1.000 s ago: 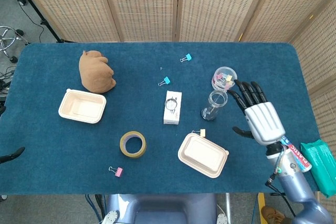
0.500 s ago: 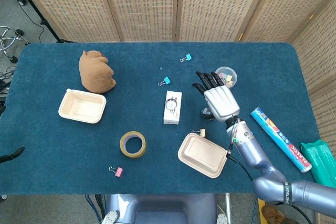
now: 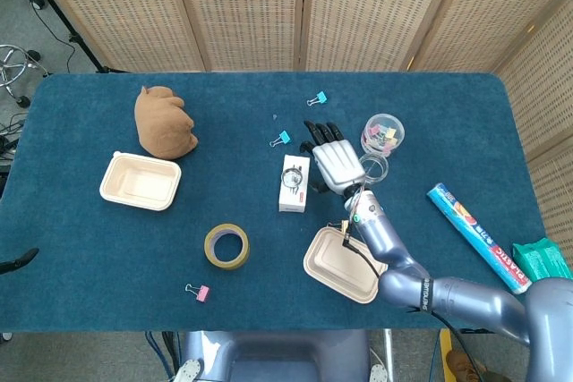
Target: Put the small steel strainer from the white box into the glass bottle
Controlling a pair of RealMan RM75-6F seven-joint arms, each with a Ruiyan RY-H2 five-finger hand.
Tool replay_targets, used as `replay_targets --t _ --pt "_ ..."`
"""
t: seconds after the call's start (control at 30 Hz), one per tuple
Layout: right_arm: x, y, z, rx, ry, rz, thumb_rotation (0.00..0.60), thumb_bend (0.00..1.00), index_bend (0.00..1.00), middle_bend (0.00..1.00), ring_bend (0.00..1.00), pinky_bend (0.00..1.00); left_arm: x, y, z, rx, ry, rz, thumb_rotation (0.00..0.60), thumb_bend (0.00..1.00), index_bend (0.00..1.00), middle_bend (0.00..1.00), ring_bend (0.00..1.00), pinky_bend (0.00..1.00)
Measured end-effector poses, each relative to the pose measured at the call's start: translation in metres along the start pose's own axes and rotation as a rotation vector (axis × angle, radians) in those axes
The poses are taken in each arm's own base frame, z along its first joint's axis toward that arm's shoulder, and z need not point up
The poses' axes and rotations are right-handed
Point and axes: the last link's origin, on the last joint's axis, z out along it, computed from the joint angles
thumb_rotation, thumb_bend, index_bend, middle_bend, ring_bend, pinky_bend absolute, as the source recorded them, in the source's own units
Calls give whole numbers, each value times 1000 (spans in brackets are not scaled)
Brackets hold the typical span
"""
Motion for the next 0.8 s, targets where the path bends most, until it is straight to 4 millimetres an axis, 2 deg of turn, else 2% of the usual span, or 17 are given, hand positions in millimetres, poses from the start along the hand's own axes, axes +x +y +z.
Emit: replay_targets --t 0.13,0.43,0.8 --pt "-11 -8 11 -17 -30 26 600 347 347 0 0 0 -1 0 1 1 -1 1 600 113 0 0 0 0" --pt "-23 -25 22 -19 -65 70 600 351 370 0 0 0 -2 0 2 6 -12 1 600 113 0 0 0 0" --pt "-34 -27 28 -43 -72 55 600 367 421 0 0 0 -1 -2 0 3 -21 -7 600 113 0 0 0 0"
